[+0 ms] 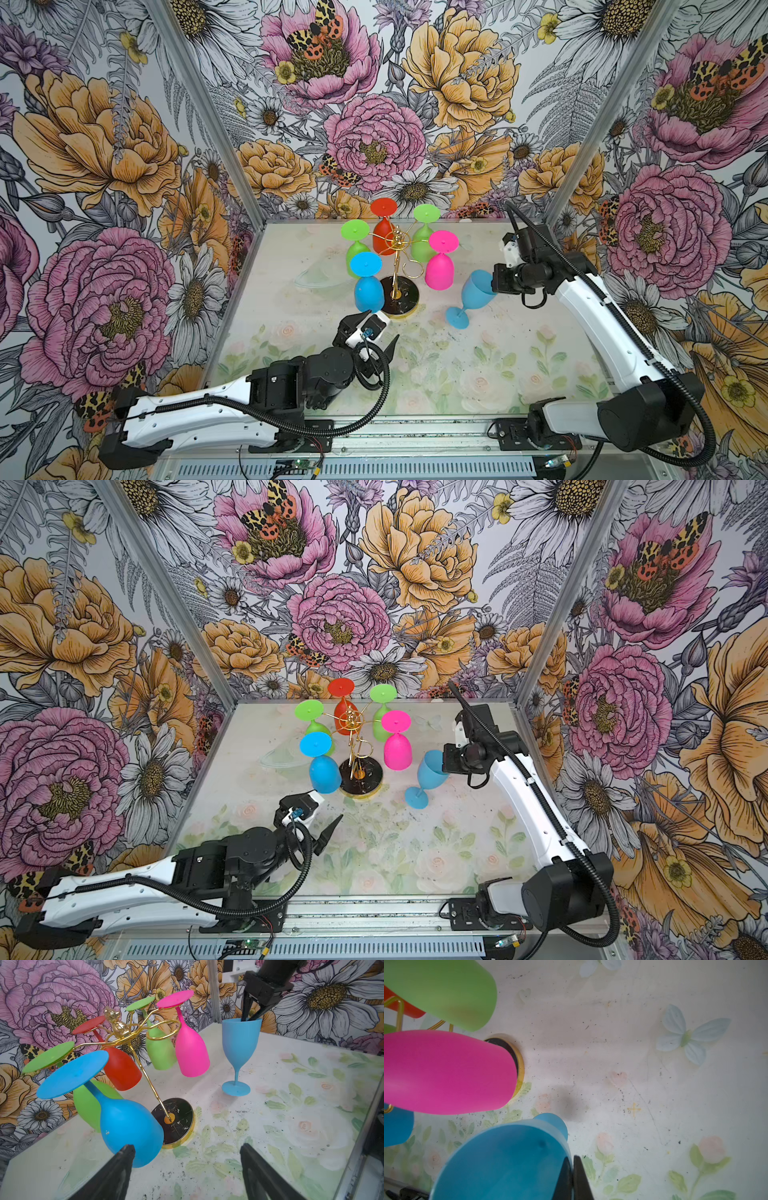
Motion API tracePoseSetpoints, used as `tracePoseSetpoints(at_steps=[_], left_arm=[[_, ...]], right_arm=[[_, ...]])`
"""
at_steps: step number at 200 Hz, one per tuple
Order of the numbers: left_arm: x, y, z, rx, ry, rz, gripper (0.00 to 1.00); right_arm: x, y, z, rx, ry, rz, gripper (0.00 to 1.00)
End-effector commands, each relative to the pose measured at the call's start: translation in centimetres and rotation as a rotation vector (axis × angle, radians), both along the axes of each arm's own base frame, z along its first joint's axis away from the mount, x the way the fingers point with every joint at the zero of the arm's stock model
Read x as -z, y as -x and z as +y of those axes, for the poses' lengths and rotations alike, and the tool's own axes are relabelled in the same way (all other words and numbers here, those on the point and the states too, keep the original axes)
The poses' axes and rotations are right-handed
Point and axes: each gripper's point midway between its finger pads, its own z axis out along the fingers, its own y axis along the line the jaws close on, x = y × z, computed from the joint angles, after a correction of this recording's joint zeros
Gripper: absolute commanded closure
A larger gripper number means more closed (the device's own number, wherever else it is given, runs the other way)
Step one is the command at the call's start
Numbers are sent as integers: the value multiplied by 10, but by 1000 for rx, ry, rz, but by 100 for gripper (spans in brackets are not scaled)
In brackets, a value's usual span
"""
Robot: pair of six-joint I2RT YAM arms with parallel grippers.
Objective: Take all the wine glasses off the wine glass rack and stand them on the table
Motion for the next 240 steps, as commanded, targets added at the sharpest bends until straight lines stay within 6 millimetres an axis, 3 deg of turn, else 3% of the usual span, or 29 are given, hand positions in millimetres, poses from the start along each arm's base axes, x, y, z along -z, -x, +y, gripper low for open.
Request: tracePoseSetpoints(at_steps=[1, 32, 95, 168, 240], left_arm=[[3, -5, 12, -27, 75, 106, 18], [4, -17, 26, -95, 120, 165, 17], [3, -26, 51, -172, 188, 204, 17], [12, -51, 96, -356, 247, 256, 17], [0, -69, 136, -485, 277, 228, 17]], right_arm=[[-13, -29, -21, 47, 107, -90, 100], [-20, -64, -34, 101, 158, -152, 100], [-29, -143, -30, 117, 192, -238, 100], [-30, -212, 10, 47, 146, -295, 100], [-12, -242, 51, -12, 136, -303, 100]])
